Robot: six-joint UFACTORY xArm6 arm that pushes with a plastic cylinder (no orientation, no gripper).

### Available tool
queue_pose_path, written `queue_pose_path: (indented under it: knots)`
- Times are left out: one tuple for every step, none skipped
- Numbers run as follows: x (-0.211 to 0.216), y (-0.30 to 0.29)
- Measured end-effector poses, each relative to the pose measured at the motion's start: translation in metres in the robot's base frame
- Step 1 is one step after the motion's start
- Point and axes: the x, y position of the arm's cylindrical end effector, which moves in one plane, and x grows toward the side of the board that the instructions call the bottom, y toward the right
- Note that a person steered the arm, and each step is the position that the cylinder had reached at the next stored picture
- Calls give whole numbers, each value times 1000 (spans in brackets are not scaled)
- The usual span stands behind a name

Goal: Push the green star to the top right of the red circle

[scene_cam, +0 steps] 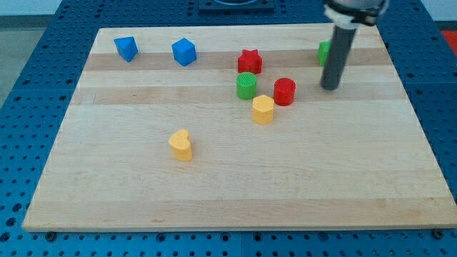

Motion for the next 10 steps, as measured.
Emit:
queue_pose_path:
  knots:
    - [-18,39]
    - [-51,49]
    - [-89,48]
    - [-99,25]
    - [-96,-9]
    - [-81,-14]
    - [-64,-10]
    - [-43,-9]
    - [-22,-9]
    - [-4,-9]
